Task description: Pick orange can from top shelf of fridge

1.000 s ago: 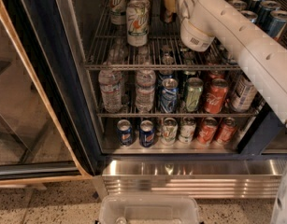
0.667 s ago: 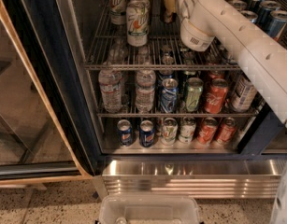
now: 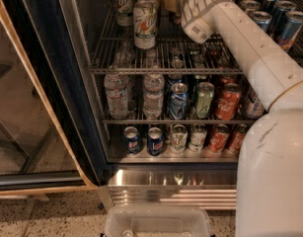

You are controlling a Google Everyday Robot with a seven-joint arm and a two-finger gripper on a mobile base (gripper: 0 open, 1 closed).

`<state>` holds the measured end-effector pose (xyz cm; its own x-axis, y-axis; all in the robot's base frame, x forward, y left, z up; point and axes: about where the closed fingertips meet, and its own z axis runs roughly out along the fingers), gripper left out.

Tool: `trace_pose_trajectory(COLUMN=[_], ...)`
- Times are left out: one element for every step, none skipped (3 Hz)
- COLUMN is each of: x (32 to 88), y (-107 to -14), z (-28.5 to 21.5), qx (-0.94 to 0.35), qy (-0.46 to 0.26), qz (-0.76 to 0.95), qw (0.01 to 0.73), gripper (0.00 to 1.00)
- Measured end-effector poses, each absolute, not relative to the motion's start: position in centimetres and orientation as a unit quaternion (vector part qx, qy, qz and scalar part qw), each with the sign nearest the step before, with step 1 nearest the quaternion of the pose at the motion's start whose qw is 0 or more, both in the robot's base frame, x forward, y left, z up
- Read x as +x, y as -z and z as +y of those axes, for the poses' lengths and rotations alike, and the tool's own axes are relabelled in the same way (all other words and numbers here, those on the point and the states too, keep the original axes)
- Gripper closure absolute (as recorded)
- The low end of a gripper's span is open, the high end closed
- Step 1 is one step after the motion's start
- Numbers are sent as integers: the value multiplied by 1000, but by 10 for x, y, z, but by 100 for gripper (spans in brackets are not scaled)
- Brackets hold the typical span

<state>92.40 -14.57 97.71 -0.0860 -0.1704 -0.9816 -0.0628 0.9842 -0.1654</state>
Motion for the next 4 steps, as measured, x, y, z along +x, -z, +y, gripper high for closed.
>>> trace_pose_trajectory(x=[924, 924, 924, 924], y=[-977, -977, -977, -977], z=[-146, -146, -146, -146], qx=[-79, -79, -79, -79], qy=[40, 40, 40, 40], qz=[736, 736, 736, 736], qw=[671, 671, 671, 671], gripper=[28, 53, 75, 100])
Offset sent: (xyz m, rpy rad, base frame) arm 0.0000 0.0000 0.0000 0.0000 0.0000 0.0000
